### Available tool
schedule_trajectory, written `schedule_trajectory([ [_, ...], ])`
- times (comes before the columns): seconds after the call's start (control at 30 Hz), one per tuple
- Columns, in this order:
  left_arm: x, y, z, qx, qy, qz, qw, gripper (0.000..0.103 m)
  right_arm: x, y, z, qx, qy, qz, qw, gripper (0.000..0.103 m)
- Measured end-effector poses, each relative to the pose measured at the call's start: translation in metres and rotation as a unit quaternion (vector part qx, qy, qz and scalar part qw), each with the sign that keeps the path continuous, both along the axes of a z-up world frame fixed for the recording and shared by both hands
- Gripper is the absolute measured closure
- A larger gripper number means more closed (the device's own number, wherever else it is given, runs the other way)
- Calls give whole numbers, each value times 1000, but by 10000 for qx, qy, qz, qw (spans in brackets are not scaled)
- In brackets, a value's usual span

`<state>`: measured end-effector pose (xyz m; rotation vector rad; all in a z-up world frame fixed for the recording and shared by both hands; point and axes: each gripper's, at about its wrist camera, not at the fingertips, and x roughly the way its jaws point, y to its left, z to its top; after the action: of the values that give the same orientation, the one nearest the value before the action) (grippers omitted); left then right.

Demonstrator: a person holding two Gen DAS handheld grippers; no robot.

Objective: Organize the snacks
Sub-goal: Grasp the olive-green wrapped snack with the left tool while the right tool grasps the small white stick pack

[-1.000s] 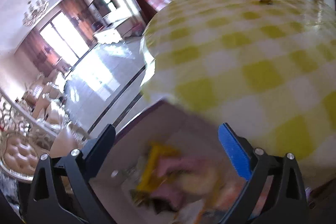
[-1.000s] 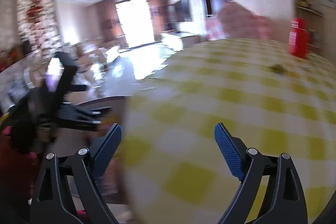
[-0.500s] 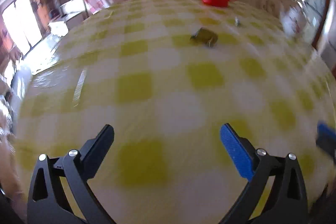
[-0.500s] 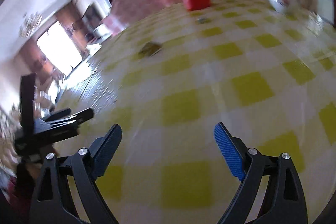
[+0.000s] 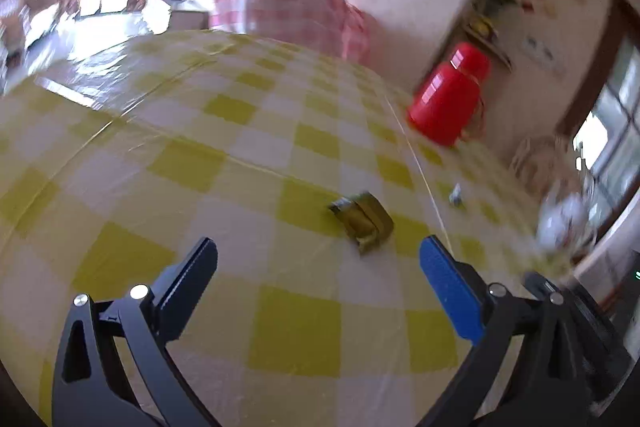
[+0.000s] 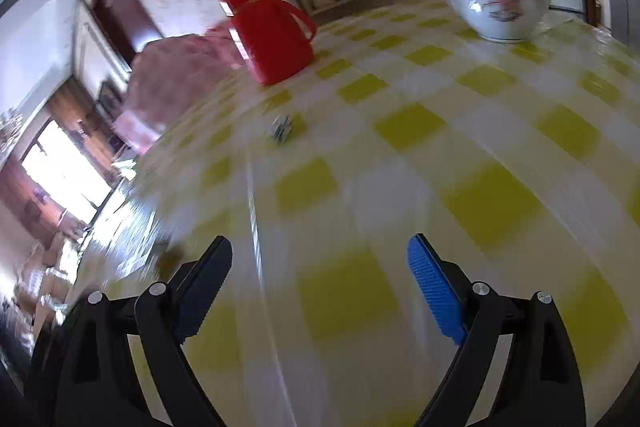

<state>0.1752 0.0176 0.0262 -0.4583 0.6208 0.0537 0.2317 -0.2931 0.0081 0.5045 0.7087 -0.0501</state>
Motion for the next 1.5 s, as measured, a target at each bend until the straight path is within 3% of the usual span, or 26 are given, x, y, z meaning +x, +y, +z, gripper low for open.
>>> schedule_trajectory([
  [0.2,5,32,-11,-746,181,358,9964,2,112,33,-1,-105,234,-83,9996,18],
  [0.3,7,31,-14,-790,301,321,9959,2,149,40,-5,-253,460,-177,9985,18],
  [0.43,10,26,-14,-745,331,189,9965,2,181,53,-9,-973,890,-292,9908,34],
  [0.47,11,25,-15,-746,351,165,9965,2,183,61,-9,-1392,1047,-306,9842,39],
  [0.5,11,25,-15,-739,358,150,9965,2,180,69,-9,-1759,1115,-227,9778,58],
  [0.53,12,25,-16,-754,357,128,9964,2,175,71,-10,-1778,1050,-99,9784,88],
  [0.67,14,29,-19,-866,421,107,9953,2,108,54,-2,-948,748,339,9921,88],
  [0.83,16,30,-22,-960,483,8,9942,2,-18,42,17,-577,272,849,9943,88],
  [1.03,15,20,-21,-718,584,-307,9952,2,-140,57,12,-1042,0,1074,9888,88],
  [1.2,18,-3,-17,-101,621,-662,9958,2,-177,65,6,-1151,29,1063,9876,88],
  [1.33,19,-38,-9,830,540,-958,9905,2,-175,65,4,-1044,30,1117,9882,88],
  [1.4,31,-47,-10,964,640,-949,9887,2,-173,62,2,-926,109,1156,9889,88],
  [1.5,69,-52,-14,848,939,-718,9894,2,-172,64,1,-812,150,1271,9884,88],
])
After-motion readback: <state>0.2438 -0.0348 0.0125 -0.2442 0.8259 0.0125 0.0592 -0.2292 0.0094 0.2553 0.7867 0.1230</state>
